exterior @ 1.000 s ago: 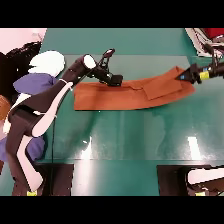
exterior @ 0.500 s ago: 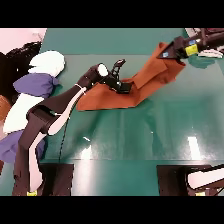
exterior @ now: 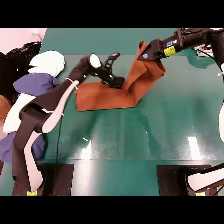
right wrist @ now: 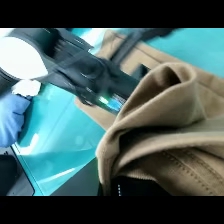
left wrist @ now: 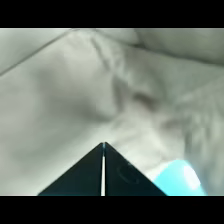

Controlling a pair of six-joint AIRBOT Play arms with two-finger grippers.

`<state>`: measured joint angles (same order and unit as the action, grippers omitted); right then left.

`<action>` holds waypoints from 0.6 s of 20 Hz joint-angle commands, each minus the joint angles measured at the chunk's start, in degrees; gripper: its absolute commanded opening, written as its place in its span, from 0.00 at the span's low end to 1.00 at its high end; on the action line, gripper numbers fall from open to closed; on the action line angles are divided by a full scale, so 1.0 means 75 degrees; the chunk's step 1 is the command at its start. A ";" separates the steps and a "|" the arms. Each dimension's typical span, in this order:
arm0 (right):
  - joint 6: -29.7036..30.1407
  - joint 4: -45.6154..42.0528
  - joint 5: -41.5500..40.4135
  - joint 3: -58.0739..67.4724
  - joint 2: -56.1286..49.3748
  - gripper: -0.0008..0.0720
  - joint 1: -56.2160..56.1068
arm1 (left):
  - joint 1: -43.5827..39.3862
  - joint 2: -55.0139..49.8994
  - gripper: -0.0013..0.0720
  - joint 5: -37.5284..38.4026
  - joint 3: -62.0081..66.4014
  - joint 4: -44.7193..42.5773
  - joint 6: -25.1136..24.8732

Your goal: Fold the shirts.

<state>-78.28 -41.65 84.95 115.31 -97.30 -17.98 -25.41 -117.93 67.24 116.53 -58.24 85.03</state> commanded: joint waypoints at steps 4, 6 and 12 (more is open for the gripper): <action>0.0527 0.0254 -0.0924 -0.0006 -0.0189 0.03 -0.0938 | 0.1775 0.1064 0.05 0.1804 0.0082 -0.1463 -0.0195; 0.1145 0.1017 -0.1816 0.0006 -0.0615 0.03 -0.1763 | 0.2442 0.1390 0.05 0.2011 0.0073 -0.1443 -0.0192; 0.2174 0.1399 -0.3928 0.0895 -0.2573 0.73 -0.3873 | 0.3707 0.2474 0.05 0.2235 0.0076 -0.1437 -0.0189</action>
<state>-65.45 -32.82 62.96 120.22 -111.66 -41.56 -1.83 -103.04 82.72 117.01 -68.62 83.70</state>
